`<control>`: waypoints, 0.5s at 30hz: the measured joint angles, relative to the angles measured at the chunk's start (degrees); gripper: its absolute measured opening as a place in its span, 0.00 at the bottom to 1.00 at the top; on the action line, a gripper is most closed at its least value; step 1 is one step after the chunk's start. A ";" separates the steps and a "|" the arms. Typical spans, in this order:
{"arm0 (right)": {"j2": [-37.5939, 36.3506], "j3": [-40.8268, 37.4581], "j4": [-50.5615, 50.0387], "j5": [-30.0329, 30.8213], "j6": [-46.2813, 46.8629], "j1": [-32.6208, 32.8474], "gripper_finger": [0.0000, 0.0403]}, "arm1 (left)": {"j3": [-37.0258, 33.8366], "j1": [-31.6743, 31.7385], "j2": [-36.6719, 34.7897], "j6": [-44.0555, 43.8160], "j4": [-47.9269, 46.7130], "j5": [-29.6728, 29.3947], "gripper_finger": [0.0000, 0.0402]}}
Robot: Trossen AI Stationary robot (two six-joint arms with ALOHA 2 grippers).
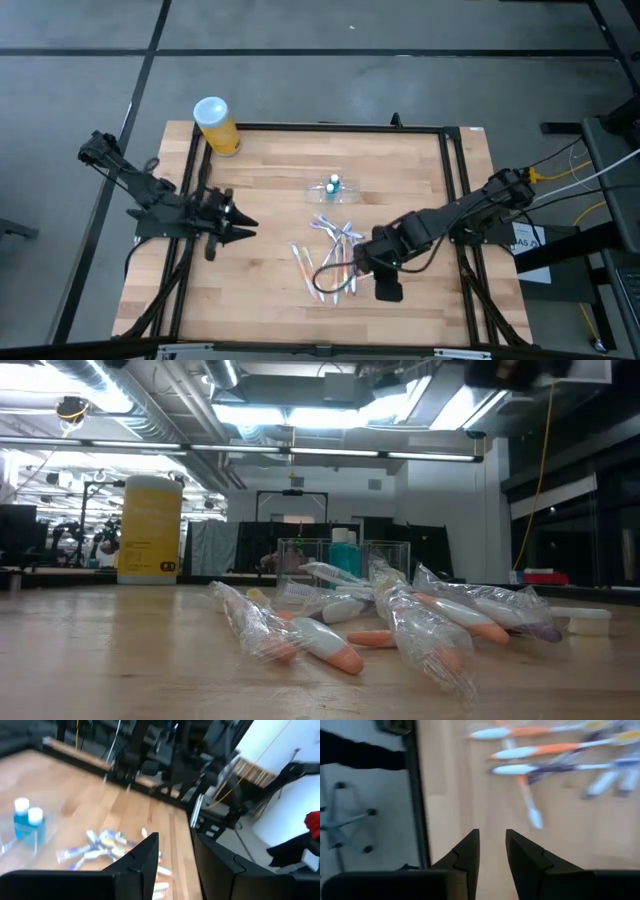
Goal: Pick & Place toothbrushing station
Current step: Put the orange toothbrush into the transparent organizer
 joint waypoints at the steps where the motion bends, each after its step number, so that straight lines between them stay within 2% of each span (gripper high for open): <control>1: -0.93 -2.88 2.71 -1.08 0.44 0.47 0.24 | 0.00 0.00 1.22 -0.83 0.02 0.01 0.31; 5: -3.03 -10.99 9.90 -3.37 0.70 1.78 0.24 | 0.00 0.00 5.45 -4.24 0.11 -0.07 0.31; 11: -2.00 -17.41 21.55 -2.74 -4.67 2.64 0.24 | 0.00 0.00 9.07 -6.34 2.05 -1.14 0.31; 15: -0.96 -22.54 25.72 -1.29 -6.72 2.18 0.24 | 0.00 0.00 10.50 -6.32 4.53 -0.35 0.31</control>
